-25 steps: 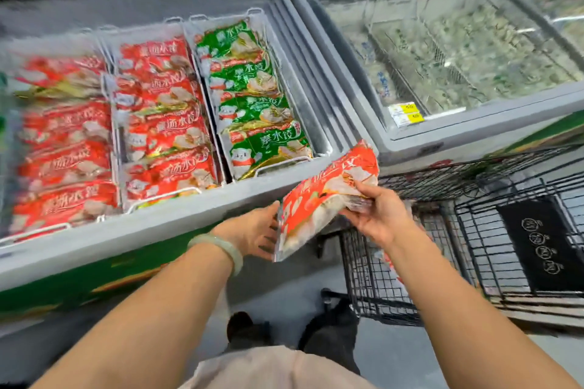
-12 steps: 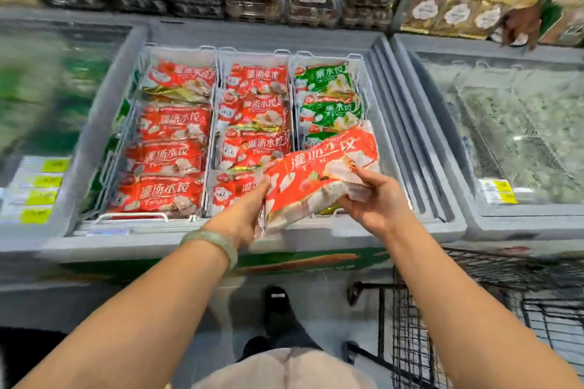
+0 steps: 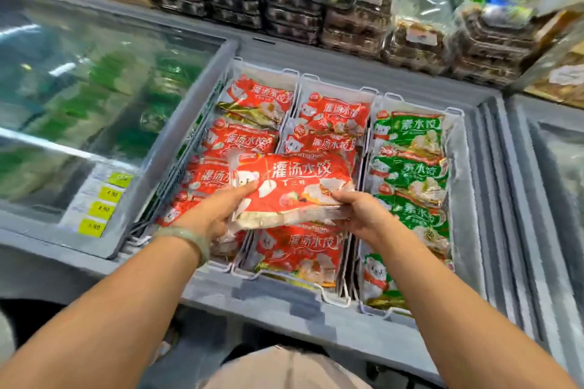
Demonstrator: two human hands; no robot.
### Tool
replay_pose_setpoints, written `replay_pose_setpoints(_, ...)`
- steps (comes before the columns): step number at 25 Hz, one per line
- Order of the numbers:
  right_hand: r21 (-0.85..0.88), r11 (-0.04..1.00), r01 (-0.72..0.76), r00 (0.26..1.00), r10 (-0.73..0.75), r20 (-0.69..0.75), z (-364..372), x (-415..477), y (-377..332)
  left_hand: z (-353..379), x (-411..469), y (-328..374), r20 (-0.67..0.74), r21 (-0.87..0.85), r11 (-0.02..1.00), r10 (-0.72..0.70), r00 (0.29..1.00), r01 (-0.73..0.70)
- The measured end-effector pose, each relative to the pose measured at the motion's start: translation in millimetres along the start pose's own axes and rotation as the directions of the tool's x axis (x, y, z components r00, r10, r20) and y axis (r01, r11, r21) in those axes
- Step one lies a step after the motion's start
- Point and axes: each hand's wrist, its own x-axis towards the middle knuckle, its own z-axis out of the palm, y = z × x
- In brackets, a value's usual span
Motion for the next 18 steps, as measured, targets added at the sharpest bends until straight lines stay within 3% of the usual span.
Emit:
replay_pose_setpoints(8,0.029,0.998,-0.049,0.996,0.051,-0.067,59.3,59.4,-33.0,-56.0,55.3,27.0,-0.009,-0.113,0.993,-0.039,0.999,0.038)
replay_pose_setpoints(13,-0.146,0.988,-0.042,0.994,0.026,-0.107,97.2,90.5,-38.1,-86.1,99.6,52.0,-0.101,0.166,0.975,-0.134,0.986,0.149)
replay_pose_setpoints(15,-0.299,0.952,-0.069,0.988,0.025,-0.149,107.4,101.8,-38.3,-106.0,130.2,51.7,-0.177,0.317,0.936,-0.101,0.979,0.154)
replay_pose_setpoints(18,-0.301,0.952,-0.065,0.986,0.015,-0.166,117.0,121.5,-35.5,-111.0,160.1,59.2,-0.196,0.434,0.895,-0.022,0.980,0.107)
